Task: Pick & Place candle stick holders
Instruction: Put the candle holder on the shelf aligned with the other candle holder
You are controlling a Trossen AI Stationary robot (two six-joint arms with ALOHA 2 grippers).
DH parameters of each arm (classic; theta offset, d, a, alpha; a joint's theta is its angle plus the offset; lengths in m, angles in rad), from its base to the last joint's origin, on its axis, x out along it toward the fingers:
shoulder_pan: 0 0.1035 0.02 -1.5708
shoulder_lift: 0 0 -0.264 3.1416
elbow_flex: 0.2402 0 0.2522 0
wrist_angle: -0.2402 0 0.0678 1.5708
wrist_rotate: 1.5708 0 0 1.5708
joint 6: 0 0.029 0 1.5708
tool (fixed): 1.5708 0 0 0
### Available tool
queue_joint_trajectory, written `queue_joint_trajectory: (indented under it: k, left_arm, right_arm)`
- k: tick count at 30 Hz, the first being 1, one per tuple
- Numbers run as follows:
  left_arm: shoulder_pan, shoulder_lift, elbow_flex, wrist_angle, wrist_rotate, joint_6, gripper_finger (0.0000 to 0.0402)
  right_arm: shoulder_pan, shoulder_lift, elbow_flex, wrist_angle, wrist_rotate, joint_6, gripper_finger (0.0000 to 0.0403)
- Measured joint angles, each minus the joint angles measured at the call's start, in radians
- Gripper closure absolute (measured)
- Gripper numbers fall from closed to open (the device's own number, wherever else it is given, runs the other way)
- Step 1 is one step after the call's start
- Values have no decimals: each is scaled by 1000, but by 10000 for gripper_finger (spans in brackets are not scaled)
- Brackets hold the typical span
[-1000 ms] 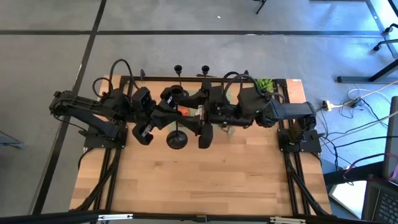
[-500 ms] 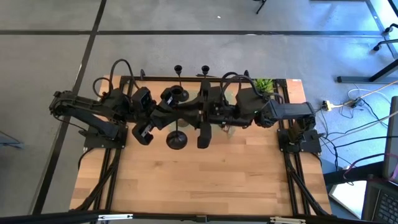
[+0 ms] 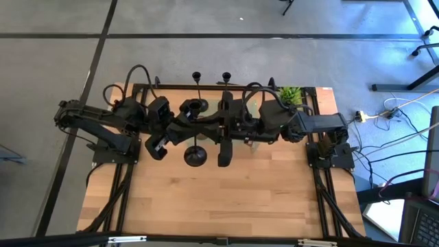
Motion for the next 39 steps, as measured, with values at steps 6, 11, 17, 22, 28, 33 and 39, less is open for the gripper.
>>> queue_joint_trajectory:
  k: [6, 11, 17, 22, 28, 33, 39]
  left_arm:
    - [0, -10, 0, -106, 41, -41, 319]
    - [-10, -14, 0, -183, 44, -57, 278]
    - [-28, -93, 35, -441, -116, 43, 228]
    - [-82, -152, 89, -657, -382, 150, 203]
    - [-164, -204, 96, -748, -656, 183, 200]
    - [-224, -204, 96, -815, -739, 173, 201]
    - [-279, -194, 95, -884, -813, 128, 201]
  right_arm:
    - [-3, 0, 0, -5, 23, -8, 386]
    - [-5, 0, 0, -2, 34, -9, 387]
    - [-8, 0, 0, -46, 39, 17, 387]
    - [-5, -2, 0, -119, 128, 41, 388]
    - [3, -17, 0, -237, 427, 31, 388]
    - [21, -46, 0, -325, 659, 44, 388]
    - [92, -92, 1, -407, 1141, 15, 388]
